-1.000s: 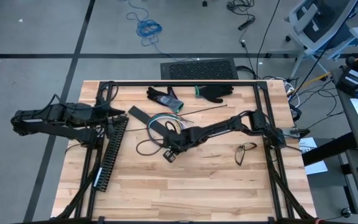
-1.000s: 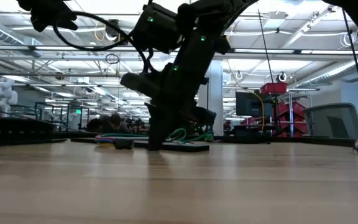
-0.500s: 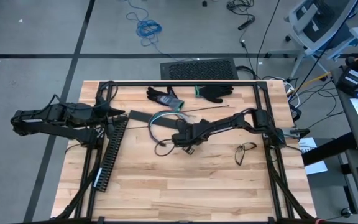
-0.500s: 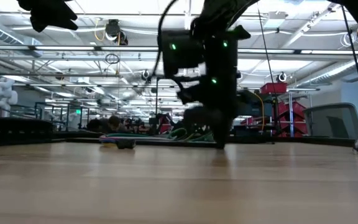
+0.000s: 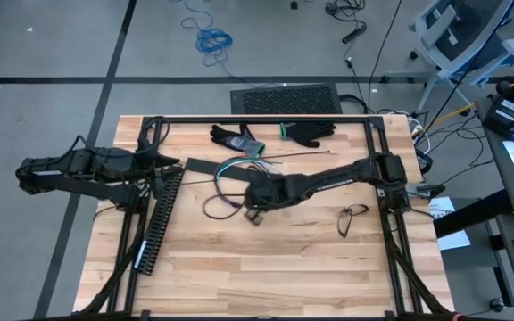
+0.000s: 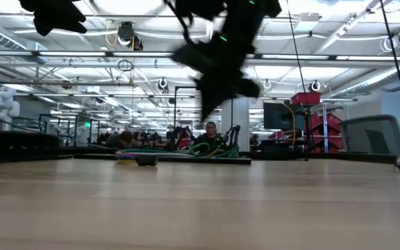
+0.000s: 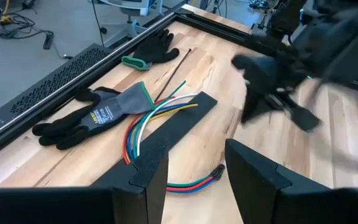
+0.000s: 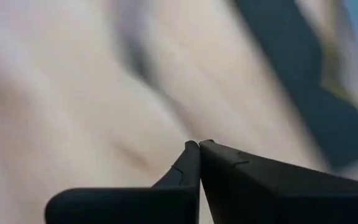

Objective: Ziptie cables
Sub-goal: Move the black cable duct to the center of the table

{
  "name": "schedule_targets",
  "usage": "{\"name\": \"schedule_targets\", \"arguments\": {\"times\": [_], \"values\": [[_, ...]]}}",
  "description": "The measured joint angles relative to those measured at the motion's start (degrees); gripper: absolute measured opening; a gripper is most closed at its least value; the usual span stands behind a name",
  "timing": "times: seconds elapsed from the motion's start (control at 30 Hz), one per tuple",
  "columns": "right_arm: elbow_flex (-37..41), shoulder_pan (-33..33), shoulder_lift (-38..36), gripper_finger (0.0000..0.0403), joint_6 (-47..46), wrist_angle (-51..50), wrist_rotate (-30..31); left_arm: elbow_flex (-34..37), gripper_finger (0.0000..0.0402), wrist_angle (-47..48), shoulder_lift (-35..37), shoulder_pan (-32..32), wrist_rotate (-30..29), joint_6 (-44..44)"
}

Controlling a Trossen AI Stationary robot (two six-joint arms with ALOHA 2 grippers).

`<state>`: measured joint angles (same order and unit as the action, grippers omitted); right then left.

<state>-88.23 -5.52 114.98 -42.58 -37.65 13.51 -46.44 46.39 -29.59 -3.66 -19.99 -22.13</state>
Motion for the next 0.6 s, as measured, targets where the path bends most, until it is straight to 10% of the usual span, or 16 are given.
{"name": "schedule_targets", "arguments": {"times": [0.3,0.6], "values": [[0.00,-1.14,9.39,0.0028,-9.57,48.58,-1.12,0.00,0.0154,-1.69,0.04,0.00,1.76,-1.39],[-7.90,0.18,24.17,0.0142,-24.30,72.32,-0.27,0.00,0.0154,-29.11,4.88,0.00,5.33,10.81]]}}
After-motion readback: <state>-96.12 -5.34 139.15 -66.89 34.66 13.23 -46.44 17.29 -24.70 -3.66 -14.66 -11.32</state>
